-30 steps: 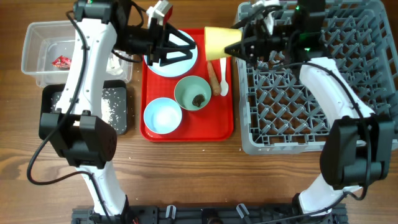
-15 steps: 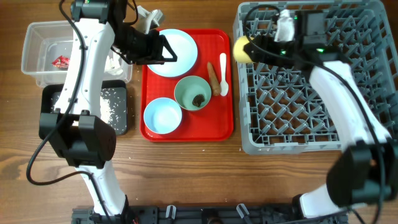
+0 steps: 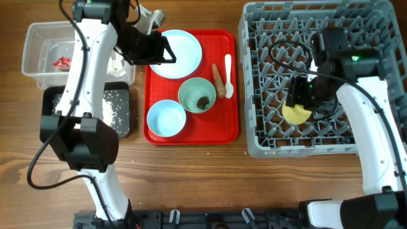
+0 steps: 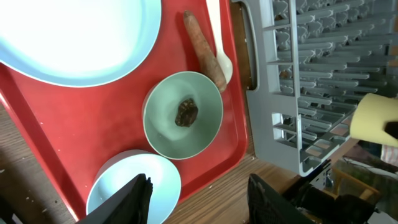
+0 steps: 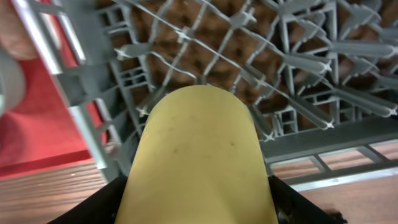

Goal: Sort waste into correct bins and load items into the dishwasher rack
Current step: 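Place the yellow cup upside down in the dish rack with the right gripper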

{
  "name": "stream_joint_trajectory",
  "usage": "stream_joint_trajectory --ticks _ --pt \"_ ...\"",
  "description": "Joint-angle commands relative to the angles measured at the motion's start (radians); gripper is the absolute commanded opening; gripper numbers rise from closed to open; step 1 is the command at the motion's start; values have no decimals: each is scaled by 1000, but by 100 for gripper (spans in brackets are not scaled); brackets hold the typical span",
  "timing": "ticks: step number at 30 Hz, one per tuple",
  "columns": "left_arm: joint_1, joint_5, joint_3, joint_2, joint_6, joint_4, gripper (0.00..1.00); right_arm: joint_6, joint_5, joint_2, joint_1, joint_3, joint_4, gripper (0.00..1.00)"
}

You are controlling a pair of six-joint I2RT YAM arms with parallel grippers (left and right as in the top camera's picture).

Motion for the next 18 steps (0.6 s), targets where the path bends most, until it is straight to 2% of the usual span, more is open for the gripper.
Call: stream_joint_trajectory --ticks 1,7,8,10,11,14,18 --pt "-5 -9 1 -33 5 4 50 24 37 30 5 -79 0 55" --pt "-5 -9 1 -33 5 5 51 22 -4 84 5 -171 42 55" --pt "-5 -9 1 -33 5 5 52 21 -6 95 5 -171 42 61" --pt "-5 -9 1 -33 5 5 55 21 -6 105 5 -171 44 96" --pt "-5 -9 1 -33 5 5 56 22 -6 105 5 -171 56 100" --pt "-5 -9 1 -33 5 13 59 24 -7 105 5 -165 88 100" --pt "-5 -9 1 -33 5 21 60 22 -8 105 5 -61 71 100"
